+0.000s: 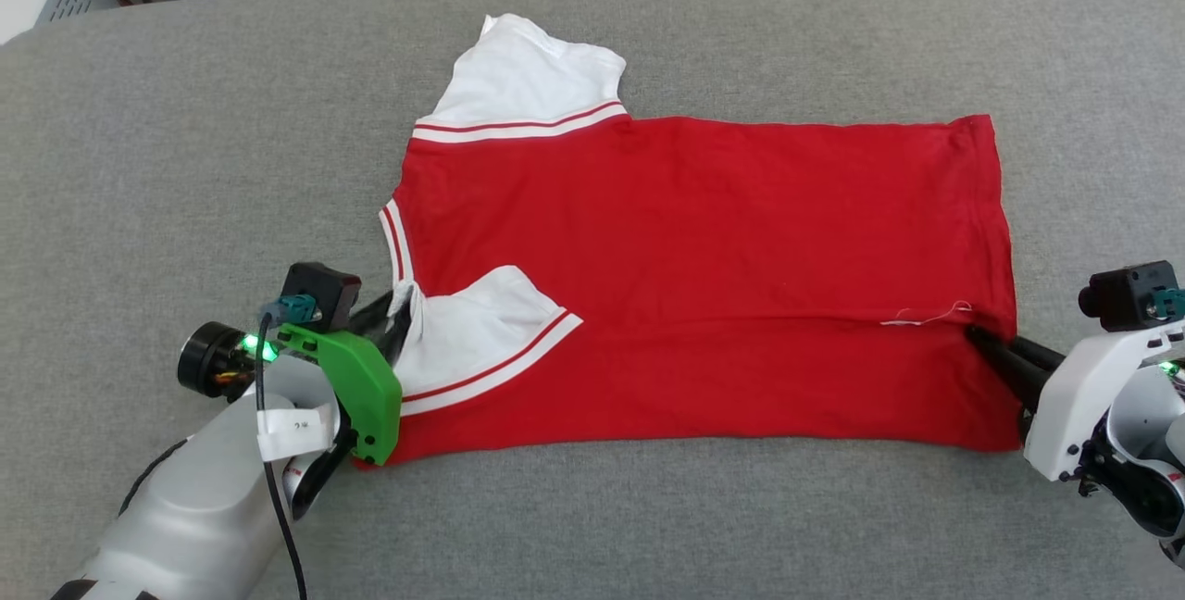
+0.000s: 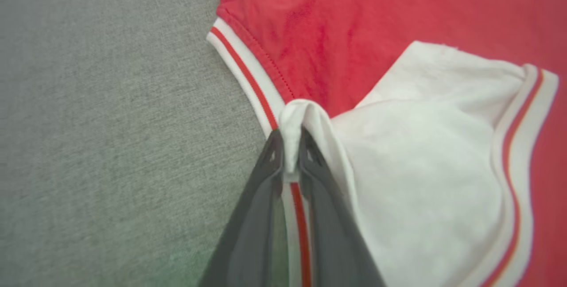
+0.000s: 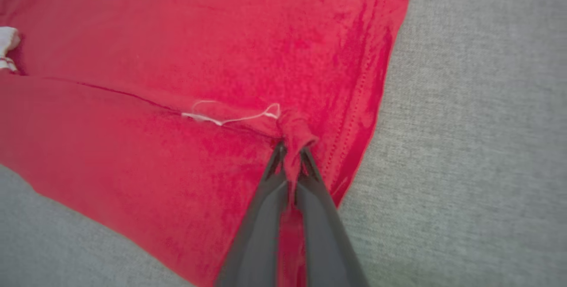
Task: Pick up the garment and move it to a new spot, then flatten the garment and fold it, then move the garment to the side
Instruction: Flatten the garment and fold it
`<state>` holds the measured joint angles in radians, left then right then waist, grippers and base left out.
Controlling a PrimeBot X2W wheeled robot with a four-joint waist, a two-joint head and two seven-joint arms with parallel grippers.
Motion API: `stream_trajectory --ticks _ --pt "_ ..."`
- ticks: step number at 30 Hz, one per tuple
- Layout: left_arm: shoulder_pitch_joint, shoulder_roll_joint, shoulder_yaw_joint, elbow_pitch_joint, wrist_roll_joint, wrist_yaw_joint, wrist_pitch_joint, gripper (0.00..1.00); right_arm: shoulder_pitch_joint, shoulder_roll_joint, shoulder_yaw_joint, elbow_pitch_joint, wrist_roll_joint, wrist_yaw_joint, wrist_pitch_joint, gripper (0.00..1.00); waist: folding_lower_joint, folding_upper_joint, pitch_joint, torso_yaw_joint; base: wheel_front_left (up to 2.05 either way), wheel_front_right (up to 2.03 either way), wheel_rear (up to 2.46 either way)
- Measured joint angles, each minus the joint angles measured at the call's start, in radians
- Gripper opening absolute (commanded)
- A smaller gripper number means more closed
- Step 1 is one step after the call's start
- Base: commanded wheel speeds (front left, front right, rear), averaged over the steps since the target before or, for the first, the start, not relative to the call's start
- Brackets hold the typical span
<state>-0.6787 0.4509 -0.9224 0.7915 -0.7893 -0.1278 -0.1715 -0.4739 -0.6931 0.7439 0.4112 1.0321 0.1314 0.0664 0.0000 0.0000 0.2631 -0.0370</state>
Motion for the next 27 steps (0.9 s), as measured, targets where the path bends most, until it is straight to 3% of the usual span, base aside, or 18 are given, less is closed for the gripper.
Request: stream_trajectory --ticks 6,13,21,24,27 --pt "-0.019 0.024 -0.042 -0.002 -0.022 0.0 -0.023 1.0 0.01 -0.035 -0.001 -0.03 0.003 0.0 -0.081 1.0 0.0 0.0 -0.043 0.015 0.0 0.0 0.0" --pt "-0.109 0.11 -0.083 -0.099 -0.023 0.0 0.001 1.0 0.09 -0.091 -0.05 -0.1 0.01 0.0 -0.143 1.0 0.0 0.0 -0.092 0.043 0.0 0.0 0.0" --pt "-0.193 0.203 -0.188 -0.315 -0.172 -0.001 0.271 1.0 0.166 -0.101 -0.111 -0.146 0.001 0.0 -0.148 1.0 0.0 0.0 -0.115 0.075 0.0 0.0 0.0" --pt "-0.213 0.227 -0.236 -0.364 -0.313 -0.001 0.484 1.0 0.183 -0.095 -0.139 -0.157 -0.016 0.0 -0.132 1.0 0.0 0.0 -0.121 0.078 0.0 0.0 0.0" --pt "-0.214 0.239 -0.26 -0.37 -0.39 -0.001 0.615 1.0 0.187 -0.084 -0.159 -0.164 -0.028 0.0 -0.122 1.0 0.0 0.0 -0.119 0.076 0.0 0.0 0.0"
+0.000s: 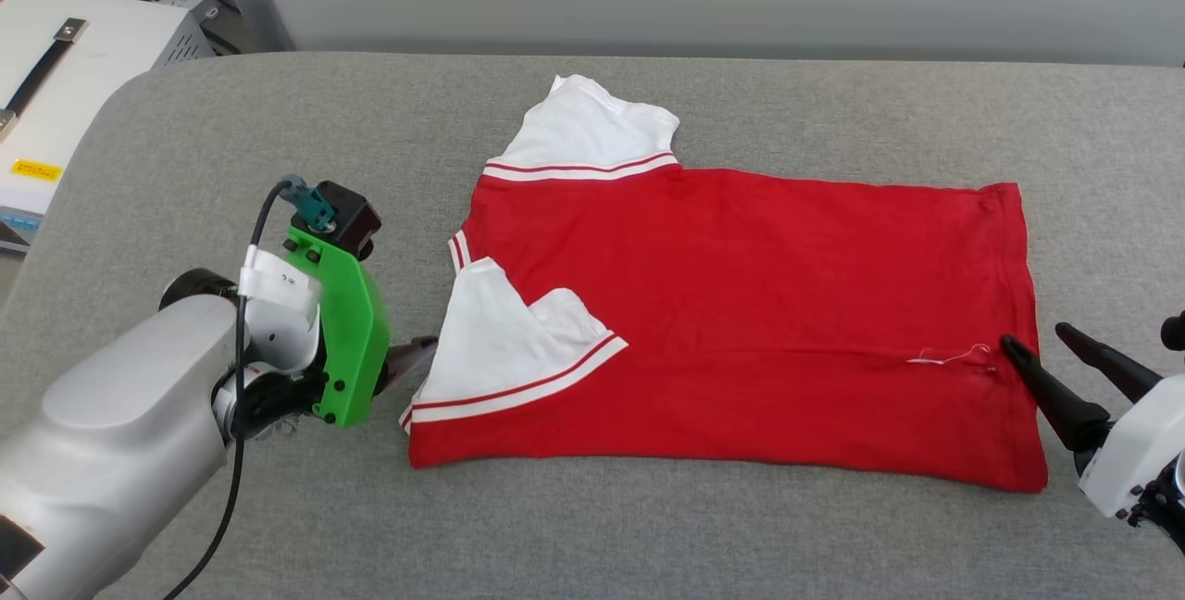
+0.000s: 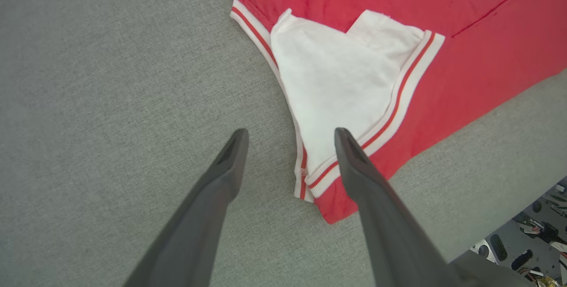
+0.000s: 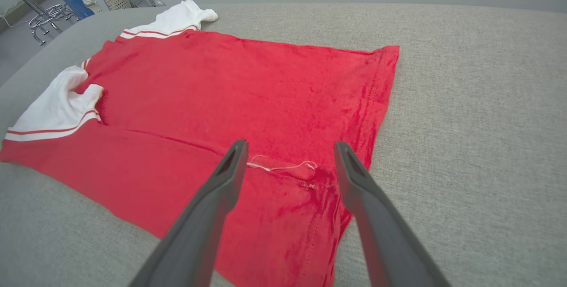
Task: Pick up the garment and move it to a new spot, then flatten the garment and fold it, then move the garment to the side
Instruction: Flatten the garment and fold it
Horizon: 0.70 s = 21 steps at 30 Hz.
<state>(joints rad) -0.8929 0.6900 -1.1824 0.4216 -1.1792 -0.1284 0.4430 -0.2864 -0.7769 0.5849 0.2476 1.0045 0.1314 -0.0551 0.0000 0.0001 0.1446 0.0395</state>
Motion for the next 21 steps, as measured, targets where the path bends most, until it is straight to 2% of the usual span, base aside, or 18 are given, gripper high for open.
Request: stream_trajectory --ticks 3,6,20,21 --pt "0.0 0.001 -0.015 0.011 -0.047 0.0 0.08 1.0 0.0 0.013 -0.018 -0.015 -0.01 0.0 0.014 1.0 0.0 0.0 0.005 -0.005 0.0 0.0 0.0" --pt "0.0 -0.002 -0.026 0.032 -0.06 0.0 0.114 1.0 0.001 0.024 -0.034 -0.026 -0.02 0.0 0.027 1.0 0.0 -0.0001 0.014 -0.011 0.0 0.0 0.0" --pt "0.063 -0.067 -0.052 0.152 -0.094 0.0 0.142 1.0 0.001 0.083 -0.071 -0.036 -0.062 0.0 0.062 1.0 -0.0001 0.0 0.071 -0.047 0.0 0.0 0.0" --pt "0.063 -0.069 -0.052 0.155 -0.094 0.0 0.142 0.45 0.001 0.083 -0.072 -0.036 -0.063 0.0 0.066 1.0 0.0 0.0 0.073 -0.048 0.0 0.0 0.0"
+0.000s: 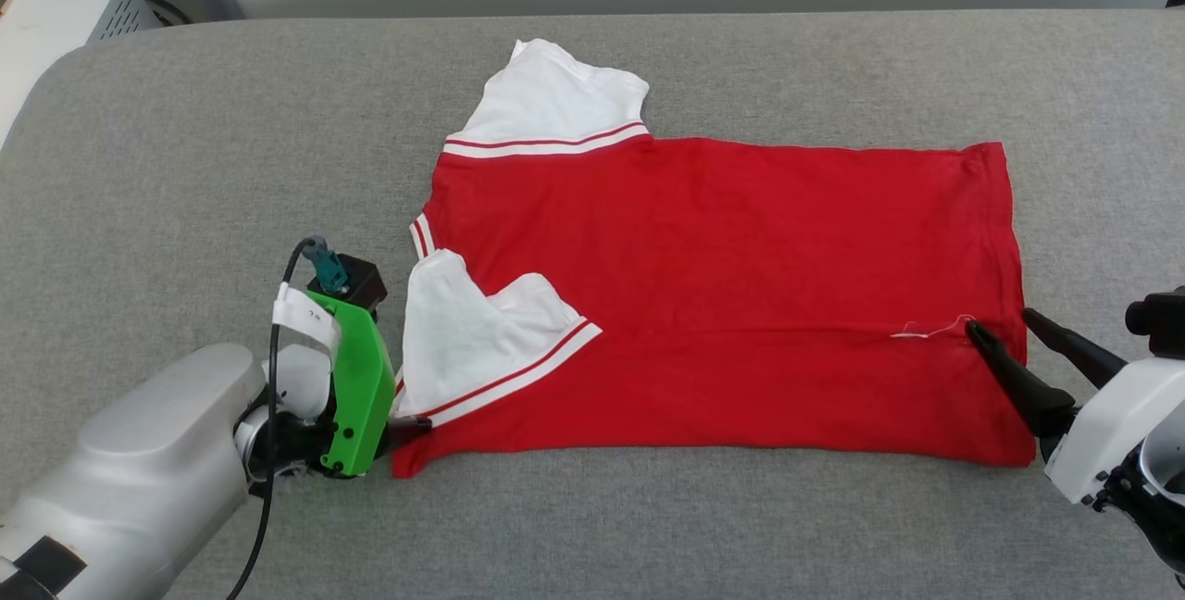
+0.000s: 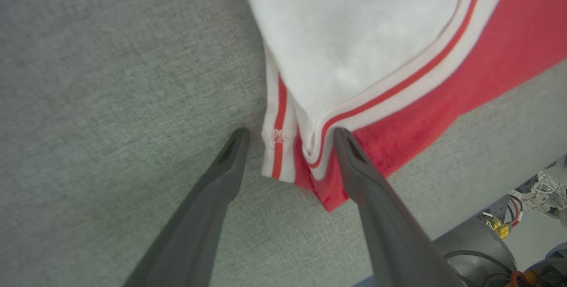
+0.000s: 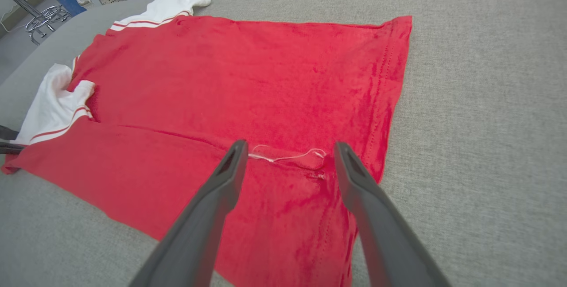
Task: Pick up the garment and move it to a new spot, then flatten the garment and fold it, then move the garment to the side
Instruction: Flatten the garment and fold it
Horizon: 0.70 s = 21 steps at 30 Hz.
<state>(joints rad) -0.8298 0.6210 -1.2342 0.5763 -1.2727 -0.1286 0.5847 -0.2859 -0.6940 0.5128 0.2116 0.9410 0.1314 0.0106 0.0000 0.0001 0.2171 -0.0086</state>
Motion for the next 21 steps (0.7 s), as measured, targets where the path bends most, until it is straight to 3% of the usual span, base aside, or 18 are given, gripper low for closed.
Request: stream_trajectory --ticks 1,2,9,16,21 --pt "0.0 -0.002 0.0 0.002 0.0 0.0 -0.001 0.14 0.0 0.0 -0.002 0.0 -0.001 0.0 0.004 1.0 0.0 0.0 0.0 0.0 0.0 0.0 0.0" --pt "0.002 -0.003 0.0 0.002 0.0 0.0 -0.005 0.0 -0.001 -0.001 -0.003 -0.002 -0.006 0.0 0.004 1.0 0.0 0.0 -0.002 0.0 0.0 0.0 0.0" --pt "0.019 0.0 -0.012 -0.023 0.012 -0.001 -0.105 0.0 -0.006 -0.056 -0.031 -0.036 -0.071 0.0 0.068 1.0 0.0 0.0 -0.03 0.0 0.0 0.0 0.0" --pt "0.026 0.046 -0.013 -0.1 0.041 0.0 -0.19 0.0 -0.002 -0.146 -0.094 -0.133 -0.076 0.0 0.321 1.0 0.0 0.0 -0.064 -0.001 0.0 0.0 0.0" --pt "0.026 0.065 -0.013 -0.13 0.056 0.0 -0.206 0.0 0.026 -0.156 -0.132 -0.165 -0.073 0.0 0.507 1.0 0.0 0.0 -0.063 0.0 0.0 0.0 0.0"
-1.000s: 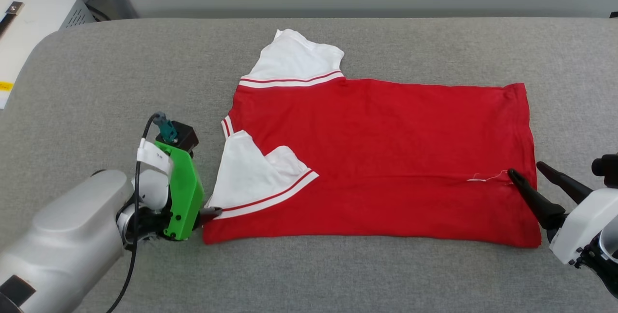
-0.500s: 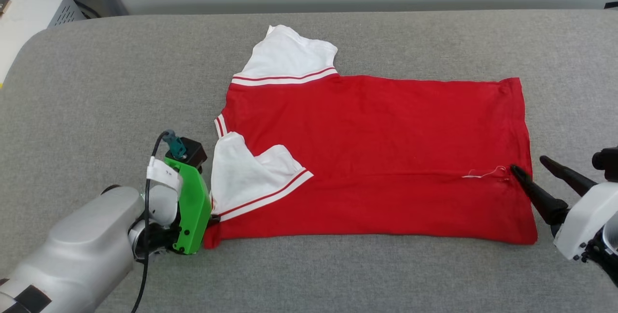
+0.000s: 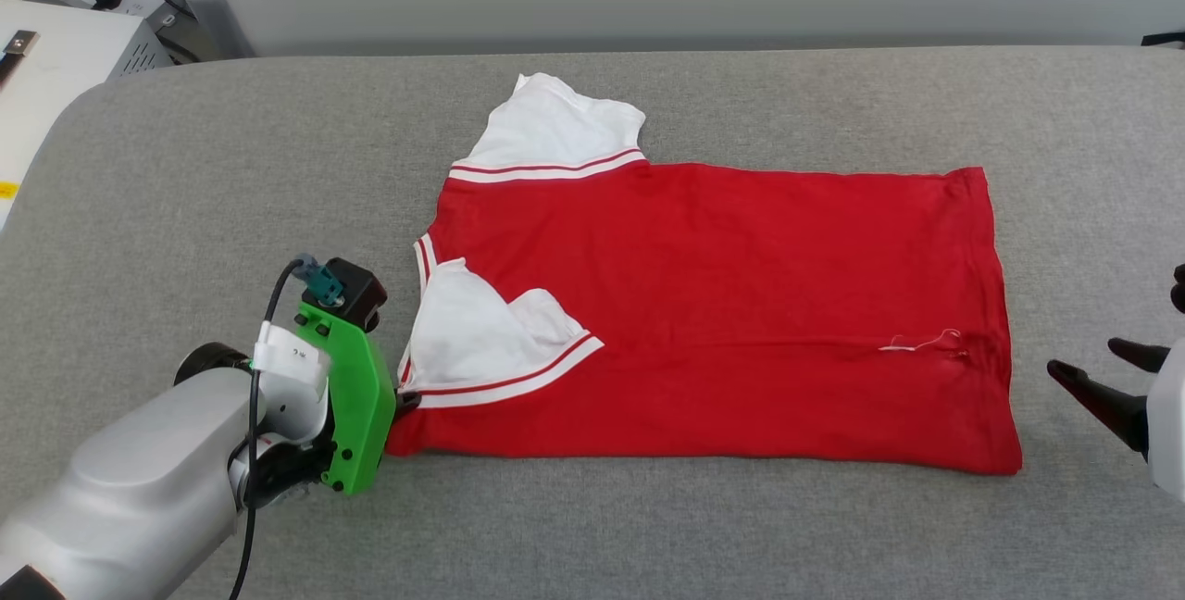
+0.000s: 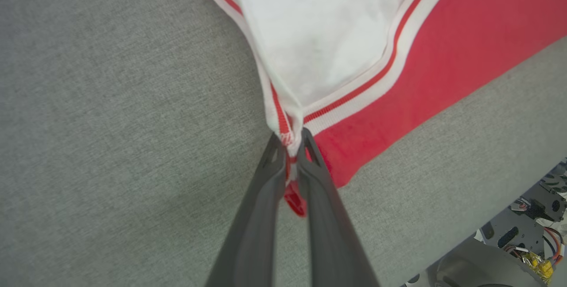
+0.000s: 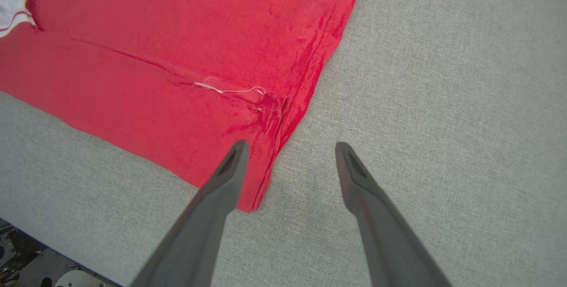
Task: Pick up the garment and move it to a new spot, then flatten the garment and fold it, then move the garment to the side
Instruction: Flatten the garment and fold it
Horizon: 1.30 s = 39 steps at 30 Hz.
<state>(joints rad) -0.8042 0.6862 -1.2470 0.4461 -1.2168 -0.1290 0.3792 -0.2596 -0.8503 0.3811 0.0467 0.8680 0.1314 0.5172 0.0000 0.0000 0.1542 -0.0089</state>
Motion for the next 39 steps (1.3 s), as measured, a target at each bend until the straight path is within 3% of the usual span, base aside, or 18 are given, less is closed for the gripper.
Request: stream_trajectory --ticks 7,15,21,22,23,24,31,39 --pt "-0.001 0.0 0.0 -0.028 0.007 0.002 -0.008 0.0 0.023 0.082 -0.03 0.044 -0.026 0.0 0.105 1.0 0.0 0.0 0.02 0.01 0.0 0.0 0.0" --pt "-0.003 -0.003 0.0 -0.04 0.012 0.007 -0.01 0.0 0.025 0.192 -0.013 0.19 -0.053 0.0 0.099 1.0 0.0 0.0 0.055 0.027 0.0 0.0 0.0" --pt "0.0 -0.007 0.0 -0.035 0.012 0.007 -0.022 0.0 0.011 0.208 0.03 0.26 -0.052 0.0 0.063 1.0 0.0 0.0 0.065 0.039 0.0 0.0 0.0" --pt "0.001 -0.008 0.0 -0.033 0.011 0.007 -0.025 0.0 0.009 0.208 0.04 0.267 -0.052 0.0 0.05 0.87 0.0 -0.0001 0.063 0.04 0.0 0.0 0.0" --pt "0.004 -0.01 0.0 -0.031 0.01 0.007 -0.027 0.0 0.008 0.207 0.047 0.273 -0.048 0.0 0.034 0.16 0.0 0.0 0.06 0.04 0.0 0.0 0.0" --pt "0.008 -0.011 -0.001 -0.029 0.01 0.007 -0.028 0.0 0.007 0.206 0.054 0.277 -0.044 0.0 0.017 0.0 0.0 0.0 0.056 0.04 0.0 0.0 0.0" --pt "0.045 -0.004 0.003 -0.022 -0.008 0.007 -0.05 0.0 0.01 0.179 0.095 0.272 -0.017 0.0 -0.062 0.0 0.0 0.0 0.009 0.036 0.0 0.0 0.0" --pt "0.073 0.052 0.008 -0.113 -0.014 0.013 -0.061 0.0 0.077 0.103 0.063 0.163 0.025 0.0 -0.092 0.0 0.0 0.0 -0.051 0.03 0.0 0.0 0.0"
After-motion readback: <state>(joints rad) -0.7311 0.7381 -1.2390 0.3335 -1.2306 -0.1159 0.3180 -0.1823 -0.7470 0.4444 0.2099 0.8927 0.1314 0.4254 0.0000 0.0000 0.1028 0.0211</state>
